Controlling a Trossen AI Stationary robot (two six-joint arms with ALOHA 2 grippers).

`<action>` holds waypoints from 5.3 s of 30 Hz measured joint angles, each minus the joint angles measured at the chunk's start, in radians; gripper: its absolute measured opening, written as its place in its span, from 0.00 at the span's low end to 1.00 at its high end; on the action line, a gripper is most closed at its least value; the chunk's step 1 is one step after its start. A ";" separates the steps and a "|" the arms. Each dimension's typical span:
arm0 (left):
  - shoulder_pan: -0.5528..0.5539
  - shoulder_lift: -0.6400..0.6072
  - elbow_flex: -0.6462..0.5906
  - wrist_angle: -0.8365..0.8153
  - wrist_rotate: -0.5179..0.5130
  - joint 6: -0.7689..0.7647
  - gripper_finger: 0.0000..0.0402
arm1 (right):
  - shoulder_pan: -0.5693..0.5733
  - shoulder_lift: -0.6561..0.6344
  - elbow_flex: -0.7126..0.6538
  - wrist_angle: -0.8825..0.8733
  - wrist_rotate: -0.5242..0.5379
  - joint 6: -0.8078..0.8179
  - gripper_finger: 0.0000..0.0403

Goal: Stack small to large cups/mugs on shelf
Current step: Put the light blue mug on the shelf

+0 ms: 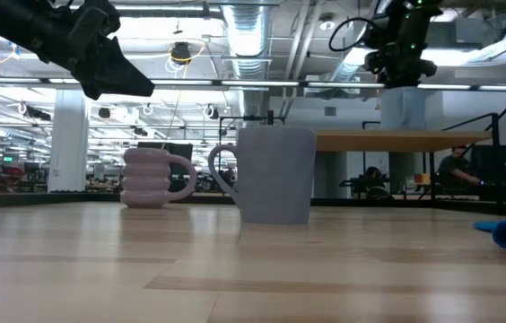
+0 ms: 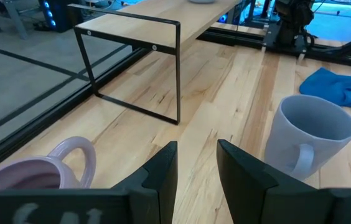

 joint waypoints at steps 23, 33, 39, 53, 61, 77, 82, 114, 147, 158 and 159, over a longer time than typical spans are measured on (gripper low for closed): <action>0.000 0.000 0.000 -0.001 -0.025 0.001 0.26 | 0.039 0.013 0.000 0.067 -0.002 0.046 0.20; 0.000 0.000 0.000 -0.001 -0.026 0.000 0.26 | 0.046 0.027 0.001 0.061 0.005 0.054 0.40; 0.000 0.000 0.000 -0.002 -0.026 0.000 0.26 | 0.052 0.025 0.001 0.061 0.005 0.049 0.49; 0.000 0.000 0.000 -0.008 -0.026 0.000 0.26 | 0.052 0.024 0.045 0.037 0.005 0.048 0.52; 0.000 0.000 0.000 -0.023 -0.026 0.000 0.26 | 0.052 0.023 0.161 -0.024 0.005 0.047 0.52; 0.000 0.000 0.000 -0.029 -0.026 0.002 0.26 | 0.200 0.023 0.359 -0.039 -0.020 0.465 0.50; 0.000 0.000 0.000 -0.029 -0.026 0.002 0.26 | 0.278 0.023 0.367 -0.023 -0.166 0.545 0.50; 0.000 0.000 0.000 -0.027 -0.008 0.003 0.26 | 0.906 -0.539 -0.404 0.667 0.137 0.962 0.47; 0.000 0.000 0.000 -0.020 -0.017 0.035 0.26 | 0.903 -0.268 -0.868 1.539 0.907 1.078 0.47; 0.000 0.000 0.000 -0.021 -0.018 0.035 0.26 | 0.855 -0.270 -0.868 1.504 0.981 1.121 0.47; 0.000 0.000 0.000 -0.021 -0.018 0.035 0.26 | 0.851 -0.270 -0.868 1.485 0.981 1.139 0.47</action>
